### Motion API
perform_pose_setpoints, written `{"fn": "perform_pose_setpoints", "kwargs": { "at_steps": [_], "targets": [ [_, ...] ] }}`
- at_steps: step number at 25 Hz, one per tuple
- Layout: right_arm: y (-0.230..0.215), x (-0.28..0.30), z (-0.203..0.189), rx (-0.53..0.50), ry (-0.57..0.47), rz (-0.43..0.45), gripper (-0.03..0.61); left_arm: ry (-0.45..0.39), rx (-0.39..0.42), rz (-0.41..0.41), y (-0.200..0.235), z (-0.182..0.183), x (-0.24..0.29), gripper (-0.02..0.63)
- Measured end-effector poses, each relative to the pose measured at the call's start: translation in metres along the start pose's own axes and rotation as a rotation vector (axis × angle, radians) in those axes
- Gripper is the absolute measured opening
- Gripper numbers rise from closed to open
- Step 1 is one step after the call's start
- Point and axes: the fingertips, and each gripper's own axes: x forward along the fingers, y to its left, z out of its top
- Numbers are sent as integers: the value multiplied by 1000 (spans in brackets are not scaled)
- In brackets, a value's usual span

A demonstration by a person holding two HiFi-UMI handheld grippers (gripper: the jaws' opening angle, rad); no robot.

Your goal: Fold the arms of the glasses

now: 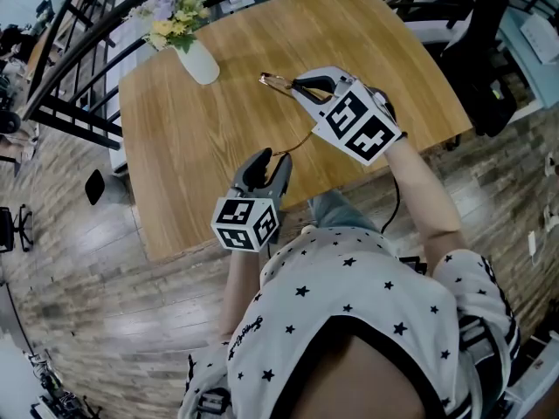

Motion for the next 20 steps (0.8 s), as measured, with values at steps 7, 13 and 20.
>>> {"fn": "perform_pose_setpoints", "kwargs": {
  "at_steps": [7, 13, 20],
  "targets": [
    [6, 2, -4, -2, 10, 13, 20, -33, -23, 32, 12, 9, -3, 166],
    [14, 5, -11, -7, 32, 34, 20, -69, -57, 66, 22, 20, -4, 153],
    [29, 9, -18, -10, 40, 68, 20, -110, -84, 91, 28, 31, -4, 126]
  ]
}}
